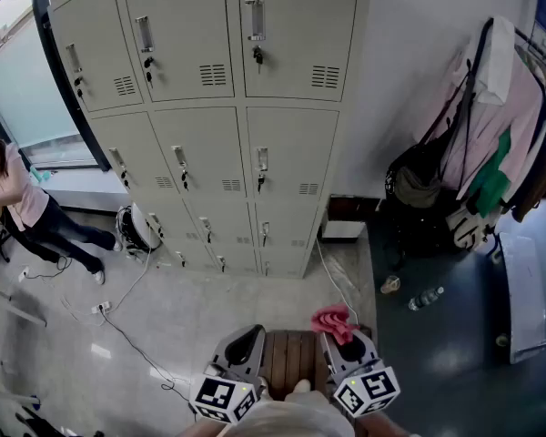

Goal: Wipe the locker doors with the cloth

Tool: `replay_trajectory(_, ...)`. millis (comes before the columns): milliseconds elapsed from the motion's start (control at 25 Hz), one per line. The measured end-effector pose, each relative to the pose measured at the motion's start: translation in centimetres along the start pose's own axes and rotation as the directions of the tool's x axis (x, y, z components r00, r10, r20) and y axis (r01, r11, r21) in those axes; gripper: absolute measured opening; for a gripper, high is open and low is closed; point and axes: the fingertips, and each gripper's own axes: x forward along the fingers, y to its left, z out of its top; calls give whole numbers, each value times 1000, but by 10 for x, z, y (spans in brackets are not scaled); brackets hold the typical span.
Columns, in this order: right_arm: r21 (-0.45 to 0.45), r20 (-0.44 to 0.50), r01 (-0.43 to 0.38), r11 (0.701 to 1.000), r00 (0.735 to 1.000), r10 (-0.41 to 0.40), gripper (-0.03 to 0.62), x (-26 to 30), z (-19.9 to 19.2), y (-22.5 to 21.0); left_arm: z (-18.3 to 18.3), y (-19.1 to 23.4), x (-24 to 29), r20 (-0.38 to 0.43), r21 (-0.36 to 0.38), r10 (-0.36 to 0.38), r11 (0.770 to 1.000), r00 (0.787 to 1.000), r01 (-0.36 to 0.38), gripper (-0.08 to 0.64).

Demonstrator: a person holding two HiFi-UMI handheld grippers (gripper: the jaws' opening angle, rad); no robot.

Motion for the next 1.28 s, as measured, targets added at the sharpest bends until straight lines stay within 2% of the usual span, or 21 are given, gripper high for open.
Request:
replay_trajectory(160,2,13,-5,1000,1000,5,103,-5,3,2,-2,-6,-3,0,-9,-6,1000,1000,6,5)
replay_trajectory(320,5,21,-44,999,999,44,103,-10,8,9,-3,-11,-5,-3,-14,-9,1000,1000,9,5)
replay_trajectory(480,-23,18,-30,999,999,30,103,-14,9,8,0,-13,-7,5,-10,-6,1000,1000,6,5)
replay_trajectory(880,-3,18,-33,999,999,33,103,-13,24,-5,16,-24,11,15,-4,9,1000,1000,-9,5)
replay_trajectory(1120,-9,20,-65,998,998,65,103,6,44,-9,33,-21,26,36,-28,18,999,999,-17,5)
replay_trajectory(1280,15,-2,-79,997,997,79,103,13,37,-9,34,-19,23,35,-19,36,999,999,-35,5)
